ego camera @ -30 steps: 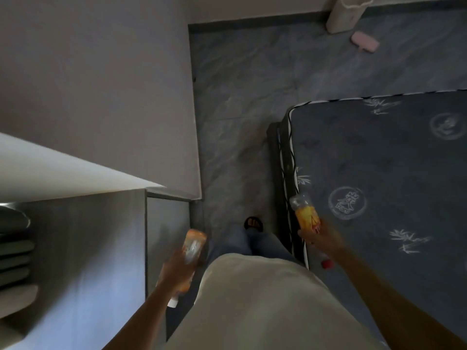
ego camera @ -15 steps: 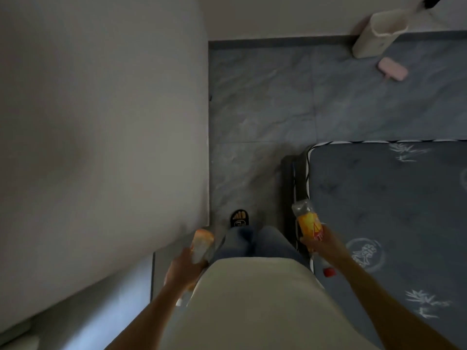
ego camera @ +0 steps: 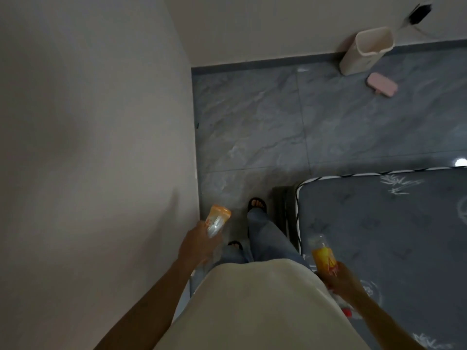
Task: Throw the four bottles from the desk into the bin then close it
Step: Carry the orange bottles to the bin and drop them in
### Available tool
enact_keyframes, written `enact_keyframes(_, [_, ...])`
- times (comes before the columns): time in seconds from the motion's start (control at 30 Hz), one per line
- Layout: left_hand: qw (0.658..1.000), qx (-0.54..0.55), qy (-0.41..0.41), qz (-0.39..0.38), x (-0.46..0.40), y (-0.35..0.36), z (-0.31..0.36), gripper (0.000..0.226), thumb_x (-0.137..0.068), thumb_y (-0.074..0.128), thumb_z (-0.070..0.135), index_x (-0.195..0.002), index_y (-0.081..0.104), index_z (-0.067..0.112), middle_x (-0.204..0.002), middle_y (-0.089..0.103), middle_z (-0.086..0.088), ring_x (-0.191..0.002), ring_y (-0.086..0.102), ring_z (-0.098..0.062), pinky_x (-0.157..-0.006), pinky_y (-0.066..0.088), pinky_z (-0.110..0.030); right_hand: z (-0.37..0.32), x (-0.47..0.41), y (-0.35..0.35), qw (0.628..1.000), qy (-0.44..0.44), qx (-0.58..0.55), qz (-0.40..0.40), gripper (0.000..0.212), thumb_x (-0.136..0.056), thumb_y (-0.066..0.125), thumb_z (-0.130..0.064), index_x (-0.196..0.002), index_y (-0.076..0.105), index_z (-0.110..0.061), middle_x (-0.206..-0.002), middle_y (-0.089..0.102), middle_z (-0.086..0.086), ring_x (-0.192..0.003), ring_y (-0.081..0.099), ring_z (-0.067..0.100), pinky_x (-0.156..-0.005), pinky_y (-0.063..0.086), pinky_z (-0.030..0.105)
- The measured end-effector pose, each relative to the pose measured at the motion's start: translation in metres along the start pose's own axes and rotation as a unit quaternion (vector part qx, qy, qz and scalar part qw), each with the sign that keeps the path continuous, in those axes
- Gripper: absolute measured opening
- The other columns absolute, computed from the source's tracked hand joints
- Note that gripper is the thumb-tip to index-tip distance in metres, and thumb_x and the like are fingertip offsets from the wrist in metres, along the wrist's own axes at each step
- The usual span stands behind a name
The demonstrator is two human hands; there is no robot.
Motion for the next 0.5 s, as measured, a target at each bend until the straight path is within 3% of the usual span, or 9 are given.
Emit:
enact_keyframes(0.1, [0.999, -0.026, -0.020, 0.010, -0.017, -0.014, 0.008, 0.062, -0.078, 0.070, 0.062, -0.117, 0.053, 0.018, -0.104, 0.068, -0.007, -0.093, 0.069, -0.031, -0.070, 0.044, -0.030, -0.051, -0.028, -0.032, 1.000, -0.014, -0.016, 0.006, 0.025, -0.082, 0.079, -0.023, -0.063, 0.066, -0.011, -0.053, 0.066, 0.005, -0.052, 0.063, 0.018, -0.058, 0.049, 0.031])
enact_keyframes(0.2, [0.998, -0.039, -0.050, 0.012, -0.026, -0.028, 0.005, 0.062, -0.080, 0.068, 0.060, -0.123, 0.052, 0.018, -0.113, 0.069, -0.012, -0.099, 0.068, -0.034, -0.071, 0.042, -0.031, -0.116, -0.053, -0.065, 0.999, -0.038, -0.016, 0.011, 0.027, -0.081, 0.079, -0.025, -0.089, 0.067, -0.002, -0.076, 0.069, 0.016, -0.070, 0.065, 0.027, -0.068, 0.050, 0.037])
enact_keyframes(0.3, [0.995, -0.045, -0.086, -0.004, -0.036, -0.040, 0.001, 0.065, -0.082, 0.069, 0.057, -0.128, 0.051, 0.015, -0.119, 0.067, -0.014, -0.103, 0.067, -0.035, -0.073, 0.042, -0.030, -0.183, -0.075, -0.095, 0.996, -0.081, -0.020, 0.020, 0.028, -0.079, 0.079, -0.027, -0.090, 0.067, -0.004, -0.072, 0.069, 0.009, -0.068, 0.067, 0.025, -0.067, 0.053, 0.038])
enact_keyframes(0.4, [0.993, -0.047, -0.111, -0.010, -0.050, -0.056, 0.003, 0.059, -0.082, 0.074, 0.050, -0.124, 0.053, 0.013, -0.108, 0.068, -0.012, -0.083, 0.063, -0.028, -0.068, 0.044, -0.030, -0.238, -0.095, -0.128, 0.993, -0.105, -0.031, 0.053, 0.029, -0.075, 0.082, -0.038, -0.088, 0.068, -0.017, -0.077, 0.073, 0.008, -0.073, 0.070, 0.023, -0.074, 0.056, 0.040])
enact_keyframes(0.5, [0.992, -0.049, -0.118, -0.014, -0.073, -0.078, 0.015, 0.053, -0.080, 0.077, 0.048, -0.114, 0.055, 0.014, -0.087, 0.062, -0.002, -0.065, 0.058, -0.017, -0.055, 0.040, -0.028, -0.279, -0.116, -0.152, 0.990, -0.119, -0.038, 0.065, 0.041, -0.071, 0.082, -0.046, -0.095, 0.068, -0.015, -0.083, 0.074, 0.008, -0.080, 0.072, 0.025, -0.077, 0.058, 0.041])
Point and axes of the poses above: each hand's wrist, its own x-axis away from the middle knuckle, its own y-axis out of the palm, z = x × y, the point moved 10 cm from there along -x, towards the middle knuckle
